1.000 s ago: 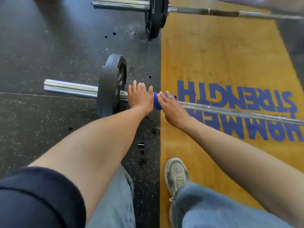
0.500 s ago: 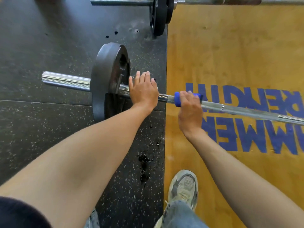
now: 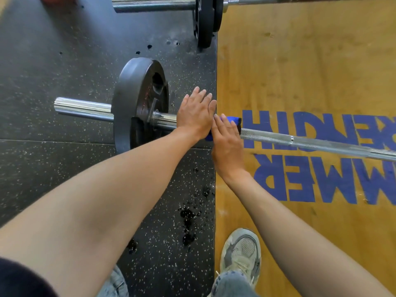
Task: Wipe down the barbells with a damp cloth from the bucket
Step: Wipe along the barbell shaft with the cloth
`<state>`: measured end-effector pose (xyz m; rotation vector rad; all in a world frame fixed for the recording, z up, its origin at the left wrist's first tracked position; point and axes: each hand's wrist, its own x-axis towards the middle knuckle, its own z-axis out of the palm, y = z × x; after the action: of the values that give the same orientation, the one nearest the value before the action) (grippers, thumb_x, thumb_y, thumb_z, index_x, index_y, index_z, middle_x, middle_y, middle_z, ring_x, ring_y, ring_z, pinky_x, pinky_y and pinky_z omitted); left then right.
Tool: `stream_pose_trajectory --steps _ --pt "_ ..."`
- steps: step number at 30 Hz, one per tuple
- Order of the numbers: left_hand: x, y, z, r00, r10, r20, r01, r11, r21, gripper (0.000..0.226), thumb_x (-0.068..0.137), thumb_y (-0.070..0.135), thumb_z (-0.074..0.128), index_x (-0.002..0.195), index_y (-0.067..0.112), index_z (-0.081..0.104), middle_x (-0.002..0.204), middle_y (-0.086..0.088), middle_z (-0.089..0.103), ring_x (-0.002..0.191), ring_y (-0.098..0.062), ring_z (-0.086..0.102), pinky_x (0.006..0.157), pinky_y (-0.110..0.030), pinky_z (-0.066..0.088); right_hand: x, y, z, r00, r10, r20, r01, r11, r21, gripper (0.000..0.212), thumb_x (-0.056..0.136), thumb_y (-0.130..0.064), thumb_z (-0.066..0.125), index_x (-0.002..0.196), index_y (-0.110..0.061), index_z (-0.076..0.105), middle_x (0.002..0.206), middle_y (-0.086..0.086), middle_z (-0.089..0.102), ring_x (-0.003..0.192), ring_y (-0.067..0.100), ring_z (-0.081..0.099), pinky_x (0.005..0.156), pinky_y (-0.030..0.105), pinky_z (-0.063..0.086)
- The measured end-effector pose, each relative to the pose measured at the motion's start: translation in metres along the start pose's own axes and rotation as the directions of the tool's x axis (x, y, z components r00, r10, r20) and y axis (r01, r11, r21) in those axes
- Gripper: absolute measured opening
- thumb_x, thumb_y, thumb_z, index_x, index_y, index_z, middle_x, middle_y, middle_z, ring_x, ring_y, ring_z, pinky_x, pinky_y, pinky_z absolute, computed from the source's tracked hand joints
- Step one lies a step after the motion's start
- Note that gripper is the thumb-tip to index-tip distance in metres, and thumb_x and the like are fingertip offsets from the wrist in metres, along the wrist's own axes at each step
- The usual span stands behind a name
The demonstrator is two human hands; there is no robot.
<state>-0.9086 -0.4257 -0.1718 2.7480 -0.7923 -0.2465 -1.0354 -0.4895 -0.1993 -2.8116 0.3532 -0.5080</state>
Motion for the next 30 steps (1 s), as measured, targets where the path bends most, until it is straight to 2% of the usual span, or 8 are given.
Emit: stream_pose_trajectory --steps 2,8,12,13,18,20,24,30 --pt "0.004 -0.001 -0.001 1.000 -0.006 0.013 0.006 1.000 -0.006 0.056 0.112 0.041 0.014 0.159 0.018 0.032 0.168 -0.001 0.024 0.158 -0.017 0.007 0.128 -0.038 0.004 -0.006 0.017 -0.003 1.000 -0.010 -0.015 0.009 0.999 -0.051 0.063 0.087 0.011 0.047 0.148 -0.003 0.048 0.152 0.012 0.049 0.145 0.029 0.041 0.123 0.045 0.027" --pt "0.016 0.002 -0.001 0.999 -0.042 0.017 0.042 0.999 -0.007 0.055 0.112 0.042 0.014 0.155 0.020 0.039 0.167 -0.002 0.028 0.157 -0.018 0.011 0.127 -0.040 0.007 -0.009 0.028 -0.004 0.947 0.289 -0.142 -0.300 0.952 -0.061 0.060 0.088 0.003 0.034 0.146 0.000 0.048 0.152 0.016 0.048 0.148 0.033 0.034 0.125 0.045 0.017" --pt "0.031 0.003 -0.006 0.994 -0.072 0.083 0.075 0.997 -0.029 0.053 0.112 0.041 0.016 0.152 0.021 0.043 0.167 -0.001 0.026 0.157 -0.017 0.008 0.127 -0.045 0.007 0.010 0.010 0.002 0.999 0.029 -0.036 -0.031 0.998 -0.061 0.070 0.080 0.004 0.029 0.147 -0.001 0.048 0.151 0.015 0.050 0.147 0.032 0.038 0.125 0.046 0.021" --pt "0.036 0.003 -0.008 0.992 -0.069 0.104 0.073 0.997 -0.037 0.053 0.112 0.041 0.015 0.152 0.021 0.043 0.167 -0.001 0.026 0.157 -0.017 0.008 0.127 -0.046 0.007 0.011 0.022 0.001 0.998 0.036 -0.048 -0.040 0.996 -0.086 0.069 0.082 0.003 0.028 0.147 -0.003 0.049 0.151 0.013 0.051 0.146 0.030 0.039 0.125 0.045 0.020" --pt "0.055 0.006 -0.012 0.991 -0.059 0.120 0.063 0.997 -0.037 0.053 0.112 0.041 0.014 0.154 0.021 0.039 0.168 -0.001 0.025 0.158 -0.017 0.007 0.127 -0.044 0.008 0.018 0.058 -0.003 0.934 0.322 -0.158 -0.333 0.941 -0.054 0.059 0.088 0.003 0.030 0.142 0.001 0.053 0.147 0.016 0.054 0.145 0.033 0.041 0.124 0.045 0.019" --pt "0.064 0.005 -0.012 0.991 -0.063 0.121 0.069 0.997 -0.043 0.054 0.112 0.041 0.014 0.154 0.020 0.039 0.167 -0.001 0.026 0.157 -0.017 0.008 0.127 -0.042 0.009 0.035 0.042 0.005 0.950 0.288 -0.118 -0.290 0.957 -0.004 0.061 0.083 0.010 0.037 0.143 0.003 0.052 0.147 0.018 0.053 0.145 0.036 0.038 0.125 0.047 0.018" --pt "0.080 0.004 -0.013 0.991 -0.073 0.115 0.083 0.993 -0.079 0.055 0.111 0.043 0.016 0.155 0.016 0.037 0.167 -0.001 0.028 0.157 -0.016 0.009 0.127 -0.041 0.009 0.049 0.040 0.010 0.998 0.020 -0.053 -0.022 0.999 -0.042 0.064 0.085 0.010 0.039 0.147 -0.002 0.048 0.151 0.014 0.050 0.145 0.032 0.040 0.124 0.046 0.024" --pt "0.096 0.002 -0.015 0.992 -0.059 0.115 0.065 0.997 -0.051 0.063 0.110 0.050 0.015 0.162 0.015 0.022 0.171 0.001 0.014 0.157 -0.013 -0.001 0.127 -0.037 0.001 0.040 0.070 0.005 0.880 0.421 -0.220 -0.429 0.903 0.013 0.060 0.085 0.012 0.043 0.143 -0.001 0.053 0.147 0.013 0.054 0.145 0.033 0.039 0.125 0.047 0.018"
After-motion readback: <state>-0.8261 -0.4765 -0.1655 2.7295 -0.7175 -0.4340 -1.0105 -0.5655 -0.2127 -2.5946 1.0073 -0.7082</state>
